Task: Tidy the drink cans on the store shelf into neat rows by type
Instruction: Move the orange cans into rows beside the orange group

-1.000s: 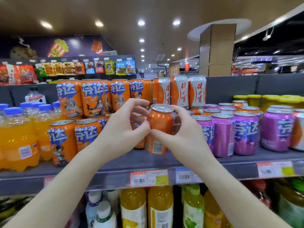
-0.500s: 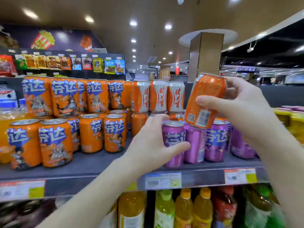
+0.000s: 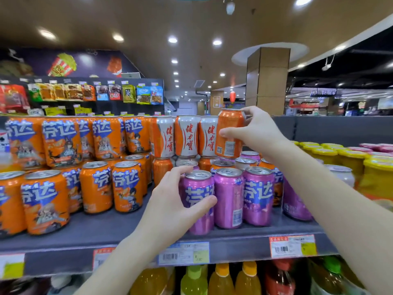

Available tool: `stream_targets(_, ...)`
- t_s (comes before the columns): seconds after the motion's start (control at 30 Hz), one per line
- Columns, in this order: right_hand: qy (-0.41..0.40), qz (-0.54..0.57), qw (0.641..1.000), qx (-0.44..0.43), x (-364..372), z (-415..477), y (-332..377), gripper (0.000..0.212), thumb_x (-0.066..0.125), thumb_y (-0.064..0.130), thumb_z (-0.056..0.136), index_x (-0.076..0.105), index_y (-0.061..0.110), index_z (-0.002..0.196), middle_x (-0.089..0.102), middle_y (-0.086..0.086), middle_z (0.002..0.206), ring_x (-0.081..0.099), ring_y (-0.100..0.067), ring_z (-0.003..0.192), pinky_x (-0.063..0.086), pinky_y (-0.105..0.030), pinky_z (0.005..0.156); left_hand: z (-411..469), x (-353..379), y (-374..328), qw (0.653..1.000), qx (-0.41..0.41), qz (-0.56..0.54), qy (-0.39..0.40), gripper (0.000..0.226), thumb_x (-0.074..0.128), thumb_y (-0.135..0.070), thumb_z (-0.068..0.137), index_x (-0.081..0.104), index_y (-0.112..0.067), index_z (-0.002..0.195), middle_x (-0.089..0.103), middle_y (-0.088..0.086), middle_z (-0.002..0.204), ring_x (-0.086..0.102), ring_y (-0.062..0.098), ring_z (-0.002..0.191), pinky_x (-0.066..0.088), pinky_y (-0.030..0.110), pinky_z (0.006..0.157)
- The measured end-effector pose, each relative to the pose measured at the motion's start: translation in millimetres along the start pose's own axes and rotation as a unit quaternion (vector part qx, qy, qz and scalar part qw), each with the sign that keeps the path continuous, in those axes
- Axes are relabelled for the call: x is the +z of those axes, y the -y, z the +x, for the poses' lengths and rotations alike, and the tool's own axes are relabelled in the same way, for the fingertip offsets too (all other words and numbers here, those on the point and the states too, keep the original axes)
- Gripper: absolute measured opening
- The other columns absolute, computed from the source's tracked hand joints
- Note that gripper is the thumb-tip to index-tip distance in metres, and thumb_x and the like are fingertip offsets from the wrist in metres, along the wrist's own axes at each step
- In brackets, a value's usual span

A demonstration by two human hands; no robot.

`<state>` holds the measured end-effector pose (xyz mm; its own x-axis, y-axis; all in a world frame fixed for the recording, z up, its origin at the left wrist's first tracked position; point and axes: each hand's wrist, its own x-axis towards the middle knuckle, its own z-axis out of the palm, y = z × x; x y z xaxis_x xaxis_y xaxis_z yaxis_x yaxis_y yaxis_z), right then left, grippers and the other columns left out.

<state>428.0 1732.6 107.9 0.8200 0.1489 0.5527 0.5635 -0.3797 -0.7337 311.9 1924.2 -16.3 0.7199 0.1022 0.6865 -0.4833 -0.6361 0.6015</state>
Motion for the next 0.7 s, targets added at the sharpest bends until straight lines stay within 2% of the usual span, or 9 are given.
stream_targets(0.1, 0.020, -0.002, 1.000, -0.002, 9, 4, -9, 0.071, 0.087, 0.034, 0.074, 0.048, 0.026, 0.132, 0.061, 0.008, 0.109, 0.065, -0.016, 0.102, 0.059, -0.033, 0.079, -2, 0, 0, 1.000, 0.000, -0.003, -0.001, 0.074, 0.084, -0.051, 0.072, 0.049, -0.038, 0.136, 0.061, -0.025, 0.122, 0.059, -0.013, 0.108, 0.046, 0.002, 0.079)
stream_targets(0.23, 0.029, -0.012, 0.999, -0.015, 12, 6, -15, 0.075, 0.087, 0.038, 0.074, 0.048, 0.025, 0.137, 0.063, 0.007, 0.115, 0.066, -0.012, 0.100, 0.057, -0.027, 0.072, -1, 3, 1, 1.000, -0.007, -0.006, -0.005, 0.073, 0.083, -0.050, 0.072, 0.049, -0.038, 0.136, 0.062, -0.026, 0.120, 0.059, -0.013, 0.107, 0.048, 0.003, 0.077)
stream_targets(0.37, 0.044, -0.038, 0.998, -0.033, 10, 7, -12, 0.076, 0.085, 0.038, 0.076, 0.045, 0.026, 0.139, 0.059, 0.016, 0.103, 0.060, 0.001, 0.085, 0.048, -0.015, 0.058, 0, 2, 2, 1.000, -0.018, -0.009, 0.003, 0.070, 0.078, -0.057, 0.073, 0.048, -0.043, 0.134, 0.062, -0.029, 0.118, 0.059, -0.012, 0.109, 0.050, 0.005, 0.077)
stream_targets(0.47, 0.049, -0.056, 0.996, -0.045, 10, 5, -13, 0.075, 0.084, 0.040, 0.078, 0.044, 0.027, 0.140, 0.055, 0.020, 0.098, 0.057, 0.004, 0.081, 0.044, -0.011, 0.055, 3, -1, 1, 0.999, -0.044, -0.027, -0.003, 0.059, 0.071, -0.060, 0.074, 0.053, -0.043, 0.127, 0.065, -0.028, 0.109, 0.059, -0.013, 0.105, 0.051, 0.006, 0.072)
stream_targets(0.57, 0.051, -0.053, 0.996, -0.047, 12, 4, -14, 0.068, 0.082, 0.039, 0.080, 0.045, 0.028, 0.135, 0.053, 0.023, 0.095, 0.056, 0.005, 0.080, 0.043, -0.011, 0.057, 11, -6, 1, 0.996, -0.059, -0.044, -0.049, 0.047, 0.062, -0.061, 0.077, 0.061, -0.036, 0.117, 0.069, -0.017, 0.104, 0.063, -0.008, 0.099, 0.049, 0.006, 0.072)
stream_targets(0.63, 0.048, -0.042, 0.997, -0.045, 12, 3, -15, 0.064, 0.083, 0.038, 0.079, 0.047, 0.029, 0.131, 0.056, 0.022, 0.098, 0.058, 0.004, 0.082, 0.045, -0.012, 0.059, 18, -10, 4, 0.994, -0.069, -0.043, -0.068, 0.031, 0.058, -0.055, 0.087, 0.063, -0.034, 0.110, 0.070, -0.015, 0.102, 0.064, -0.007, 0.097, 0.050, 0.008, 0.072)
stream_targets(0.7, 0.043, -0.021, 0.998, -0.035, 11, 2, -15, 0.063, 0.084, 0.038, 0.077, 0.050, 0.029, 0.129, 0.060, 0.018, 0.101, 0.062, -0.001, 0.087, 0.051, -0.017, 0.063, 27, -15, 9, 0.993, -0.077, -0.026, -0.085, 0.016, 0.062, -0.040, 0.094, 0.063, -0.033, 0.109, 0.070, -0.014, 0.101, 0.064, -0.005, 0.094, 0.051, 0.011, 0.073)
